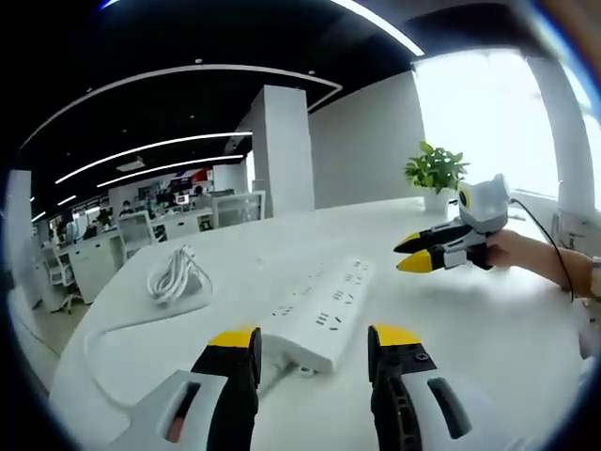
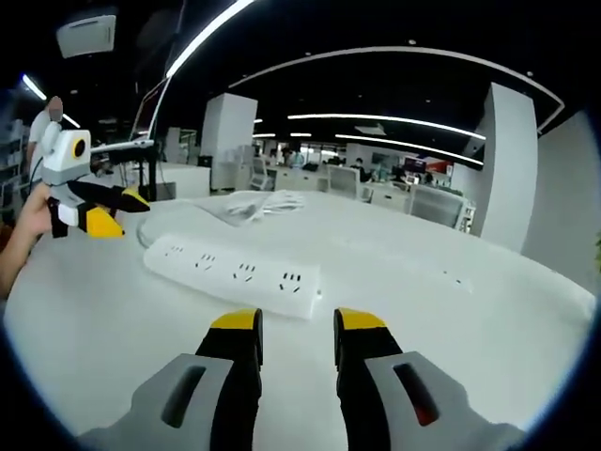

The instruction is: Straighten the power strip on the desk, plug the charger into it

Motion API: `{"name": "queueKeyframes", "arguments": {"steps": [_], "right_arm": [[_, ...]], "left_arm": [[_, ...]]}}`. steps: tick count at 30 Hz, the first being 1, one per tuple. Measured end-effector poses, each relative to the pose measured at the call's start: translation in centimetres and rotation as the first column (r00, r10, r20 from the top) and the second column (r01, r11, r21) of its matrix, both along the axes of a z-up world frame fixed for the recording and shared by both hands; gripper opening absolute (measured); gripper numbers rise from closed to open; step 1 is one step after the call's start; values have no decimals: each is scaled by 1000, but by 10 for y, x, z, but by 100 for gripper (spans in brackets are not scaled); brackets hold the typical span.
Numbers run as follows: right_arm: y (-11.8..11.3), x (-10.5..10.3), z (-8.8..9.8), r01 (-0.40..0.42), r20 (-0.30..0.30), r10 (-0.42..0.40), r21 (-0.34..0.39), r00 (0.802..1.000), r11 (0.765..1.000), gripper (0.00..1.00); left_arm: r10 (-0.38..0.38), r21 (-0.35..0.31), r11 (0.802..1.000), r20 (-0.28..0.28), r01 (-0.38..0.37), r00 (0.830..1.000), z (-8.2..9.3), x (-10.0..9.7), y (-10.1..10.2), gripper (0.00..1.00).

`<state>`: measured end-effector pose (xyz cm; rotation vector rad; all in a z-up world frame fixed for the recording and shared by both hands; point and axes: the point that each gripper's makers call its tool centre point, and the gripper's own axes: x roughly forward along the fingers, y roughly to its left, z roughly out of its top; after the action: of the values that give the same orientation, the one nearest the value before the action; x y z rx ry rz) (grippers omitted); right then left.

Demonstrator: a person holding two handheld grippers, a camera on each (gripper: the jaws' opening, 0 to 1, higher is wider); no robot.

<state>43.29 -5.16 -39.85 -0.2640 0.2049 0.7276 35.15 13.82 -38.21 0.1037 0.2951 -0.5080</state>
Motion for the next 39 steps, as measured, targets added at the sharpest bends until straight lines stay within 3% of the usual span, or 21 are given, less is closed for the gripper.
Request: {"name": "queueKeyframes", "arguments": {"steps": [12,25,30,39], "right_arm": [[5,13,-10,-65,-40,66,32,997,997,28],[20,16,-20,-120,-57,122,26,991,992,26],[25,16,-17,-125,-62,131,94,989,988,26],[28,20,-14,-129,-58,137,120,989,984,24]], "left_arm": [[-12,26,1000,-23,13,1000,-10,6,-1,43],[-21,-20,1000,-65,20,998,-24,7,-1,40],[-32,-21,999,-96,31,995,-35,4,-4,40],[-47,-34,998,-112,44,993,-39,5,-9,39]]}}
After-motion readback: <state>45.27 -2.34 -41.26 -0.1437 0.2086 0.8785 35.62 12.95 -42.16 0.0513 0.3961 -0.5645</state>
